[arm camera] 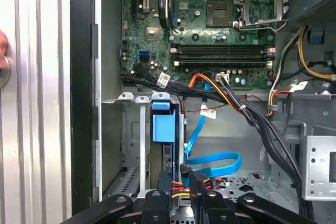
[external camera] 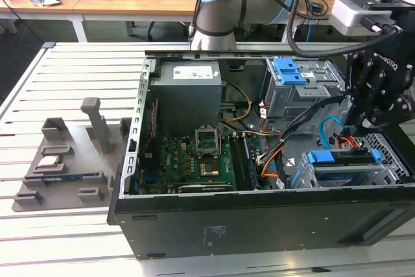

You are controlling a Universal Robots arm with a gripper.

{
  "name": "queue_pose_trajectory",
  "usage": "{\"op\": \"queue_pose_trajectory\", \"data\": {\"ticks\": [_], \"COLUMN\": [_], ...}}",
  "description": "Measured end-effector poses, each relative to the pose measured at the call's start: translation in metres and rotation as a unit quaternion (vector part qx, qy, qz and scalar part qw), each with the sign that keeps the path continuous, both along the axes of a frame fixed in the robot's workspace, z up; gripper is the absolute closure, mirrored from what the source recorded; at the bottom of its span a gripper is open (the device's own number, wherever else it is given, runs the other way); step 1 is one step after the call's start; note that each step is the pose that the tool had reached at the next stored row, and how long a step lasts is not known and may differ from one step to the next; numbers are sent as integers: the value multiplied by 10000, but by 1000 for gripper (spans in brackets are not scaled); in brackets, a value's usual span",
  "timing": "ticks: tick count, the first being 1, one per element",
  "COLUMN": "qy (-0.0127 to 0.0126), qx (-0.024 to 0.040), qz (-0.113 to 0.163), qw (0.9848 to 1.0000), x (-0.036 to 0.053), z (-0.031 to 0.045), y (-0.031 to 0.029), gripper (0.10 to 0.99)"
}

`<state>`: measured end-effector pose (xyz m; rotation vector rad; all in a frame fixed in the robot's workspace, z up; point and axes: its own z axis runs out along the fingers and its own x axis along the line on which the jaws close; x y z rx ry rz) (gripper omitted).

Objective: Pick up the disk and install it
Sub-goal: 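Insert the second disk wire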

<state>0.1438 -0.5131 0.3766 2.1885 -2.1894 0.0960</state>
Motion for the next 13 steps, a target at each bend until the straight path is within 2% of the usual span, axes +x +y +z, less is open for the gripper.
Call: {"op": "queue_pose_trajectory", "data": {"ticks": [5, 8, 9, 10, 11, 13], "qy": [0, 0, 0, 0, 0, 0], "qx": [1, 0, 0, 0, 0, 0], "qz": [36, 36, 36, 36, 36, 36], "qw": [10000, 10000, 10000, 10000, 10000, 10000], "x": [-11, -11, -11, -11, -11, -11], "z": [-57, -64, -65, -66, -66, -68], "y": [2, 2, 2, 2, 2, 2], "gripper": [784, 784, 867, 867, 925, 925]}}
